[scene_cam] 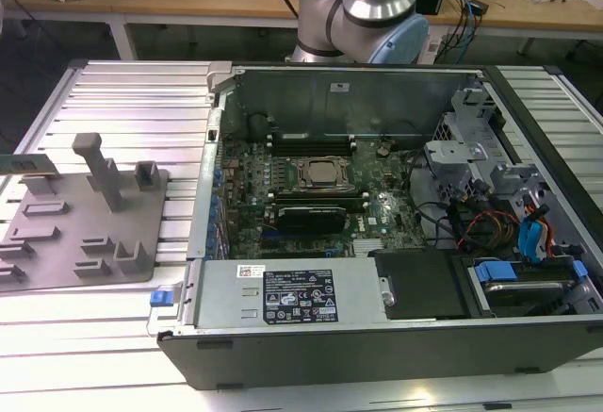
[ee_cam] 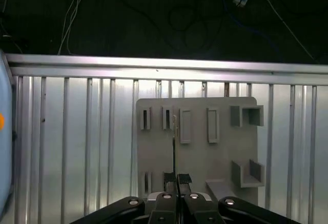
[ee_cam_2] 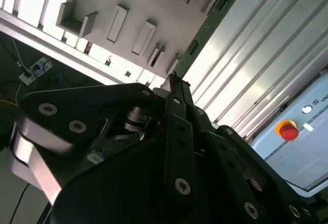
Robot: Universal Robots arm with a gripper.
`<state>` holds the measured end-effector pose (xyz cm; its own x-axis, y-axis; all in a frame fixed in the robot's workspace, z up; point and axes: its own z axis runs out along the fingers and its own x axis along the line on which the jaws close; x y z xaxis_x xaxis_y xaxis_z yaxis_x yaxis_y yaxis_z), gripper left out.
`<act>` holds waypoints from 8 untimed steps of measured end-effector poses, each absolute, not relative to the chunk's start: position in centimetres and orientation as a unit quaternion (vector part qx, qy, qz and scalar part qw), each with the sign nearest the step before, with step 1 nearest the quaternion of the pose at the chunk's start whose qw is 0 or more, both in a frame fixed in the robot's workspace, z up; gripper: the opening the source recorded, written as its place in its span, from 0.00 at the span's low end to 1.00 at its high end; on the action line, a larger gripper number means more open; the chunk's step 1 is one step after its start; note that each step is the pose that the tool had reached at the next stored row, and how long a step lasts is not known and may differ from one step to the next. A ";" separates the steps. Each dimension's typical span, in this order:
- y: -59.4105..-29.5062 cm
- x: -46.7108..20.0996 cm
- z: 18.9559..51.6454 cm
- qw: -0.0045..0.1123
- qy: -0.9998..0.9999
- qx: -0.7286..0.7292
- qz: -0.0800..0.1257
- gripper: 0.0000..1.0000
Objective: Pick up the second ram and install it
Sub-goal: 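Pick up the second ram and move it above second insertion slot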
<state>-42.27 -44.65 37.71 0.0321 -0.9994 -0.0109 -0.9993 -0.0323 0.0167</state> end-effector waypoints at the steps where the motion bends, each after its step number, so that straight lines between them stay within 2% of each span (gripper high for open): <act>1: -44.7 -42.3 38.1 0.002 -0.696 0.718 -0.010 0.09; 8: -44.7 -42.3 40.4 0.002 -0.696 0.718 -0.010 0.09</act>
<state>-42.27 -44.65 40.41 0.0321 -0.9994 -0.0108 -0.9993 -0.0323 0.0168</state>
